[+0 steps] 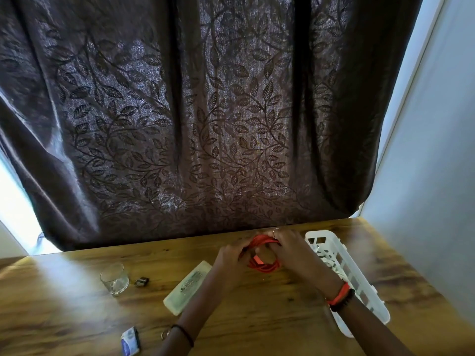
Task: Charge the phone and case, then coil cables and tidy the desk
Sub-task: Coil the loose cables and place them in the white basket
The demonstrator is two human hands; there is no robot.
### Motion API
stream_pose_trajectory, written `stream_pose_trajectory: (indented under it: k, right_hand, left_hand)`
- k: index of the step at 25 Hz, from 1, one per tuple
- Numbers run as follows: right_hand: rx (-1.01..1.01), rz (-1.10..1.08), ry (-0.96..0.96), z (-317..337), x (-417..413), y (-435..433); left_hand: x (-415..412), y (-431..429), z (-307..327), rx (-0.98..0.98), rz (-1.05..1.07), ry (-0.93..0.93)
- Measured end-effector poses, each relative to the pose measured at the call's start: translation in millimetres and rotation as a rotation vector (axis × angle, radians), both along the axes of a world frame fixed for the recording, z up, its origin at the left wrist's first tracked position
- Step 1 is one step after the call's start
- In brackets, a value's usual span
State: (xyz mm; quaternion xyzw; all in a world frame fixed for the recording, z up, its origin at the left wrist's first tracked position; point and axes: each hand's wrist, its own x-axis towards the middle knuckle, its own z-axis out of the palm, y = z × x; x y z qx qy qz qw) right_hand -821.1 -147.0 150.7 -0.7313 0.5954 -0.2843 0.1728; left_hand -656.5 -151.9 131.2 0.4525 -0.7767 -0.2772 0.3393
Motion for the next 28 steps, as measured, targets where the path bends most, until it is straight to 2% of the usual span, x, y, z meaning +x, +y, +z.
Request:
stream_pose_trajectory:
  k: [4, 10, 13, 17, 20, 24, 28]
  right_hand:
    - [0.001, 0.050, 0.066, 7, -7, -1]
    - [-0.157, 0.213, 0.196, 6, -12, -10]
    - [-0.198, 0.188, 0.221, 8, -22, -12]
    - [-0.348, 0.154, 0.298, 9, -25, -11]
    - [-0.300, 0.056, 0.127, -8, -12, -3]
    - [-0.245, -0.115, -0.085, -16, 0, 2]
    - [0.022, -0.110, -0.217, -13, 5, 3]
  left_hand:
    - [-3, 0, -4, 0.011, 0.072, -0.023]
    - [-4, -6, -2, 0.126, -0.013, -0.116]
    - [0, -6, -4, 0.180, -0.003, -0.081]
    - [5, -4, -3, 0.222, 0.000, 0.017]
    - [6, -4, 1, 0.246, 0.003, 0.159]
    - [8, -5, -1, 0.257, 0.025, 0.227]
    - [11, -5, -10, 0.288, 0.058, 0.253]
